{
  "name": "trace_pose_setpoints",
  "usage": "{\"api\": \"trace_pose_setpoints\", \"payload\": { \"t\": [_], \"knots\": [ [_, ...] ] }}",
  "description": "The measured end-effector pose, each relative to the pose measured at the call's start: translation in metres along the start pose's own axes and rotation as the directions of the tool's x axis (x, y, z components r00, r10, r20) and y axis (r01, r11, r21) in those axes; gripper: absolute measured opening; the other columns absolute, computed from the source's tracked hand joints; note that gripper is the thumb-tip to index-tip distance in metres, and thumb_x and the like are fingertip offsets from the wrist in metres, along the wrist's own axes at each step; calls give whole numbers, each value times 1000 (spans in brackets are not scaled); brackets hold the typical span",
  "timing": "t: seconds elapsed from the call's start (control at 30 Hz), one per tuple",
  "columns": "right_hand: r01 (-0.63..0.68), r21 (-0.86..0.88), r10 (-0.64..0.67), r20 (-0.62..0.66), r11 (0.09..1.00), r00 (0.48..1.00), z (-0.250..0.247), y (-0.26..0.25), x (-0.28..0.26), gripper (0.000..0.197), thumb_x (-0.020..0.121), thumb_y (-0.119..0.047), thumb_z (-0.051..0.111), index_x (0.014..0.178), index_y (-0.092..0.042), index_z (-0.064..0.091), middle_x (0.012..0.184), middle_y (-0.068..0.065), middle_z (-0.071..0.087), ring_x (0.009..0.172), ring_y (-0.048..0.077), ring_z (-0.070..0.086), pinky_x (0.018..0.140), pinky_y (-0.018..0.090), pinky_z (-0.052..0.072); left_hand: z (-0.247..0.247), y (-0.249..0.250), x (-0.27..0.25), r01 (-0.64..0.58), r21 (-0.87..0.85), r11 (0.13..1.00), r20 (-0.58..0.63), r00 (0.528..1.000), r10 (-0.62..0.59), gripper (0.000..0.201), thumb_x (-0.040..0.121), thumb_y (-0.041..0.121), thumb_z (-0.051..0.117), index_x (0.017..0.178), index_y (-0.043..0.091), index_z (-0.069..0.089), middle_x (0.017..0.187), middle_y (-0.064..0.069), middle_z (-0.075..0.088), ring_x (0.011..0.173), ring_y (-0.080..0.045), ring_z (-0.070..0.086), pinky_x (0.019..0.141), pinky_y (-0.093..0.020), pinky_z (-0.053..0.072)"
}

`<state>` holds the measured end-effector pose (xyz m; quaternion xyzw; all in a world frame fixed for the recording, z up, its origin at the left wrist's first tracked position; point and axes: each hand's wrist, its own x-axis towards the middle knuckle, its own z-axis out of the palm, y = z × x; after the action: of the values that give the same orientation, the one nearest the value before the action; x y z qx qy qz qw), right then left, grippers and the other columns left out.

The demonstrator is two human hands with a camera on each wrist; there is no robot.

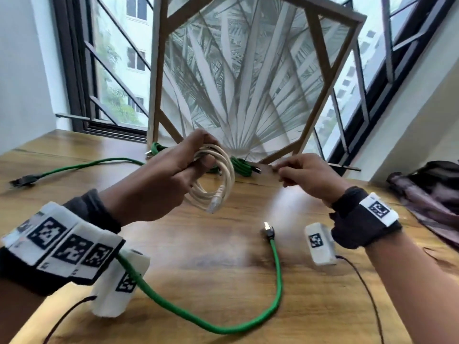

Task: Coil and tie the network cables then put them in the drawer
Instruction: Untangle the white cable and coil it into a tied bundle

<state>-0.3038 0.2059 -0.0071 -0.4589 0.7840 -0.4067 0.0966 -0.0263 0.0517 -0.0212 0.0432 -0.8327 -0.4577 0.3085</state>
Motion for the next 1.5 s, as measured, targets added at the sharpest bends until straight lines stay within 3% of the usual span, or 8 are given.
{"api": "trace_pose_setpoints", "payload": {
  "t": [0.17,0.33,0.43,0.73,0.83,1.27,1.4,1.5],
  "knots": [
    [268,130,-283,117,955,952,47,-52,-14,13,92,-18,78,96,-5,79,77,3,76,70,15,70,71,31,59,4,-4,3,-18,-98,995,-91,996,9,12,105,42,54,111,33,59,77,-21,44,53,-17,35,41,-28,32],
    [421,200,-452,148,885,880,81,-70,-18,9,87,-10,81,89,-1,79,74,8,75,67,13,65,61,34,54,-2,-6,6,-125,-6,992,-205,971,121,13,103,33,46,108,32,58,87,-9,61,69,-18,52,55,-41,44],
    [425,344,-483,101,837,870,87,-62,-15,5,88,-1,77,93,0,78,78,14,74,68,17,62,63,32,52,-5,-10,8,-142,38,989,-210,967,147,15,106,27,45,113,20,57,92,6,65,78,-6,55,70,-26,43],
    [323,422,-378,52,847,924,79,-51,-21,19,95,-24,67,101,-8,75,88,9,74,78,15,66,75,34,56,-2,-7,5,-141,14,990,-114,983,142,17,108,30,44,111,21,57,96,-12,60,75,-33,47,64,-34,41],
    [329,458,-401,66,826,914,74,-55,-25,25,96,-28,66,102,-6,74,90,15,73,78,17,65,75,33,56,-1,-5,3,-131,84,988,-95,986,139,20,108,41,40,110,30,56,87,-1,60,62,-13,44,55,-22,39],
    [-274,721,-295,555,636,777,72,-58,-37,37,93,-18,59,116,10,67,106,23,65,93,31,62,96,50,46,9,2,-2,-230,240,943,18,972,233,10,108,24,41,117,25,37,75,29,60,57,7,53,57,-1,36],
    [-335,732,-233,554,593,799,80,-60,-40,55,92,-25,55,124,21,55,119,31,58,108,41,51,107,61,41,5,1,-1,-200,274,941,58,980,192,8,110,35,41,118,34,40,87,14,64,71,-7,56,69,-19,45],
    [-393,761,-231,566,517,792,79,-65,-39,41,92,-31,48,103,2,69,100,16,70,94,30,57,94,44,48,3,-5,0,-143,282,949,46,990,135,9,110,41,41,118,38,41,90,0,70,82,-26,63,81,-46,52]
  ]
}}
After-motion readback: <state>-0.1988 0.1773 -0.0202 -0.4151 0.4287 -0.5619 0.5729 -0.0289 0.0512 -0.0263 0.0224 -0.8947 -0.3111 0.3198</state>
